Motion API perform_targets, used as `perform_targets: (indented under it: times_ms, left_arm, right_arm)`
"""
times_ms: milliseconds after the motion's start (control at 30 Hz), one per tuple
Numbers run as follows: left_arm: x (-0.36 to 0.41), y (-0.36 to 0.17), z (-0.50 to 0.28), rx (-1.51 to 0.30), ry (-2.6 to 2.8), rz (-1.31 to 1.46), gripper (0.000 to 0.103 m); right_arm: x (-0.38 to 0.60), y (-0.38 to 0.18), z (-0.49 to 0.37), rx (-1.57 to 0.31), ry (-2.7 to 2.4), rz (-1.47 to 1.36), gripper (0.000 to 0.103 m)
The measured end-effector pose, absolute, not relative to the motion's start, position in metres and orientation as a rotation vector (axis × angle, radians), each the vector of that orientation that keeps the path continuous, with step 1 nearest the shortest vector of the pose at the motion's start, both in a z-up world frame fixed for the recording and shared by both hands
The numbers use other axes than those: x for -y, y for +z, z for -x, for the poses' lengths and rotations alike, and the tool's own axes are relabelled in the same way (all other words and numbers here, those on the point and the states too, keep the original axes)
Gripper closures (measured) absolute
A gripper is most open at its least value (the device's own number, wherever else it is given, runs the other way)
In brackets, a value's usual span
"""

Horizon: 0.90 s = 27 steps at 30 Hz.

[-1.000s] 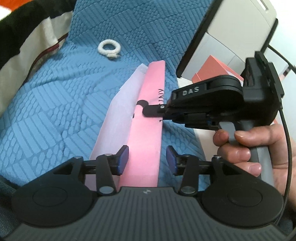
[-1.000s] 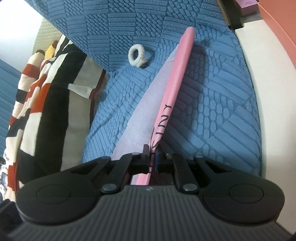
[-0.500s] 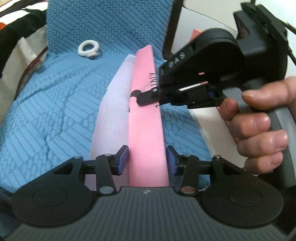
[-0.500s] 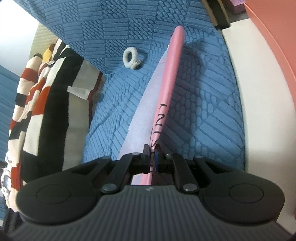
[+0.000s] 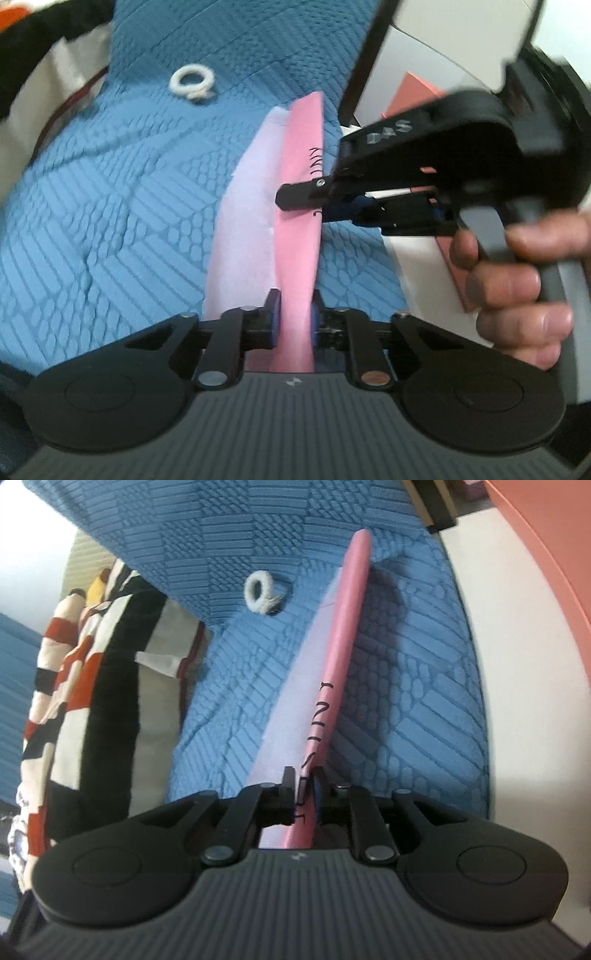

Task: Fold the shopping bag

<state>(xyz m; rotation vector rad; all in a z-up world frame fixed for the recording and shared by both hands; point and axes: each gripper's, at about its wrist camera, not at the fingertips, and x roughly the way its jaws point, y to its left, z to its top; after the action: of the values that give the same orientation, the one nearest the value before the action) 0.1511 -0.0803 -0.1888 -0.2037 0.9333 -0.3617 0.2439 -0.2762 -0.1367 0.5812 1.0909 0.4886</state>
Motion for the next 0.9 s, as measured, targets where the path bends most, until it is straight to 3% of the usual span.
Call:
perform_targets:
  times_ms: [133,600,900]
  left_arm:
    - [0.059,-0.194,-0.158,-0.977,-0.346,0.350,0.096]
    - [0.014,-0.219,-0.176,-1.070,-0.366,0.674,0.096]
    - [-0.005,-0.207,-0.181,-1.048,-0.341,0.648,0.093]
  right_arm:
    - [0.273,-0.131,-0.241,-1.063,0.526,-0.579,0.073]
    - [0.235,-0.130,-0.238,-1.027,0.566,-0.408,0.073]
    - [0.221,-0.137,-0.238,-1.040,0.585,-0.339,0.076]
